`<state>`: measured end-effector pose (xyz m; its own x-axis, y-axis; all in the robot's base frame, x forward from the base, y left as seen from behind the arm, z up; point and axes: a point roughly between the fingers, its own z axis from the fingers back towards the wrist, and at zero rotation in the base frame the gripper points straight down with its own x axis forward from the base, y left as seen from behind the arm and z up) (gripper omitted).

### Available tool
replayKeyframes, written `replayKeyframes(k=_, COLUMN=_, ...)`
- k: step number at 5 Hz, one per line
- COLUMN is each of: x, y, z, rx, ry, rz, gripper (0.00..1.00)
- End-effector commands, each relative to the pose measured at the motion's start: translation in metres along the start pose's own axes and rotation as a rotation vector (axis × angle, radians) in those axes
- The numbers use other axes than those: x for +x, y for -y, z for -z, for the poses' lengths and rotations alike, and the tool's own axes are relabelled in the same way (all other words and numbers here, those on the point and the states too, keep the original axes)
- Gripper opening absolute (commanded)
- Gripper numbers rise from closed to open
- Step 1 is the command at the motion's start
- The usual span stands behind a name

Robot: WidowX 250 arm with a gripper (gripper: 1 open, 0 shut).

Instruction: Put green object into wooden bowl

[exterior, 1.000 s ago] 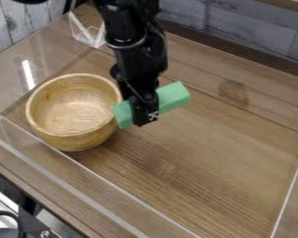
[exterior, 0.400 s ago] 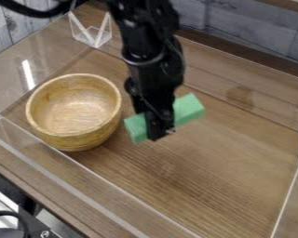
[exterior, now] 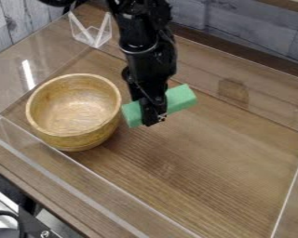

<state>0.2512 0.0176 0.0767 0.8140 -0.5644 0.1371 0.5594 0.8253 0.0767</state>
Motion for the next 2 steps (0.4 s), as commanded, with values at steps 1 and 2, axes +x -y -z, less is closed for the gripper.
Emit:
replayKeyframes(k=1, x=-0.003, y=-0.018, z=-0.011, rx=0.046, ry=0.035, rz=-0.062, gripper=0.0)
replayKeyframes(k=2, x=-0.023, y=-0.033, z=-0.01, rx=0.064, ry=0.026, rz=-0.137, gripper=0.0)
